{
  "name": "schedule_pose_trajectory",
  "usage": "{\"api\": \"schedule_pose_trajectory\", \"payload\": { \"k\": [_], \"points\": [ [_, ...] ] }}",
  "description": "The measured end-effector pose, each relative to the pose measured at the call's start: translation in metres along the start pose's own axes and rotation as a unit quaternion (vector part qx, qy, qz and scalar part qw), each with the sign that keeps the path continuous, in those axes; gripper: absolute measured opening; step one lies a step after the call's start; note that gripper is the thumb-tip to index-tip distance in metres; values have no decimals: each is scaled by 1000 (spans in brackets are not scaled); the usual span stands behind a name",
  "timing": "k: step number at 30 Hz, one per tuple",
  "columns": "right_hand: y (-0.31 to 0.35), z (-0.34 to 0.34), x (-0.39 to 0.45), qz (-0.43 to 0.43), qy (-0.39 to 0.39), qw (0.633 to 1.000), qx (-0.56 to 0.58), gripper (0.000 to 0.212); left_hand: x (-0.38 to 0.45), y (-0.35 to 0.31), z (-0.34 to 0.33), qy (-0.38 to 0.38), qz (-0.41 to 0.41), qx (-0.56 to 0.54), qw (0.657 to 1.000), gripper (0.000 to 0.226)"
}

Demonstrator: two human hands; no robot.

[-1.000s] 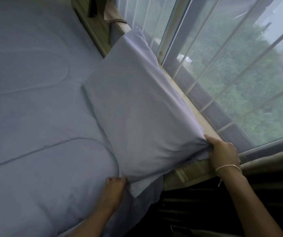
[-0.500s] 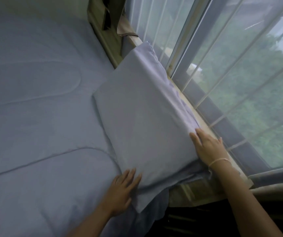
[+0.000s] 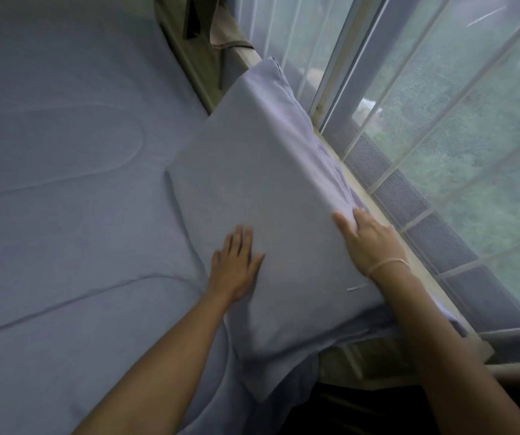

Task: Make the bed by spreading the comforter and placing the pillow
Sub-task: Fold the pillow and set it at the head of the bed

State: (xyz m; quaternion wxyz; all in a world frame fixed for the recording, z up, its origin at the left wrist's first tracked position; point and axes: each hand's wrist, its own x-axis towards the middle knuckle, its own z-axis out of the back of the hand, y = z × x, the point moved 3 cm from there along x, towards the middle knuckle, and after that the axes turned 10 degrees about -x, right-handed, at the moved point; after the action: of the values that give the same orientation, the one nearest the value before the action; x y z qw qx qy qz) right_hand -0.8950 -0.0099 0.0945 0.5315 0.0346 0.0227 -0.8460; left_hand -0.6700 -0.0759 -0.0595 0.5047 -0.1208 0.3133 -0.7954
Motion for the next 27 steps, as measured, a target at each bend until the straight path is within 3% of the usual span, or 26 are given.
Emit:
{"api": "schedule_pose_trajectory", "payload": {
  "k": [2,4,6,9,13,16,20,23,27],
  "points": [
    [-12,5,-8,-30,-7,999,-9,72,-21,21,-15,-8,21,-21,1000,95],
    [0,18,-2,-18,-70,997,-34,76,-31,37,-21,-14,44,-49,998,98],
    [31,29,13,42,-105,993,-22,70,-28,40,-20,-22,41,-62,997,91],
    [76,29,43,126,-91,988,-22,62,-20,35,-20,-5,38,-61,997,71],
    [56,2,59,59,-48,995,-60,62,-31,49,-13,13,70,-72,995,67],
    [37,-1,43,3,-50,996,-75,71,-54,78,-1,19,94,-45,994,78],
    [62,4,-3,64,-130,980,-133,68,-80,83,25,34,135,-43,989,74],
    [85,-8,-45,106,-119,980,-123,69,-94,65,55,11,85,-23,996,72],
    [99,-35,-106,70,-41,987,-138,67,-123,50,87,19,24,28,999,67]
  ]
}}
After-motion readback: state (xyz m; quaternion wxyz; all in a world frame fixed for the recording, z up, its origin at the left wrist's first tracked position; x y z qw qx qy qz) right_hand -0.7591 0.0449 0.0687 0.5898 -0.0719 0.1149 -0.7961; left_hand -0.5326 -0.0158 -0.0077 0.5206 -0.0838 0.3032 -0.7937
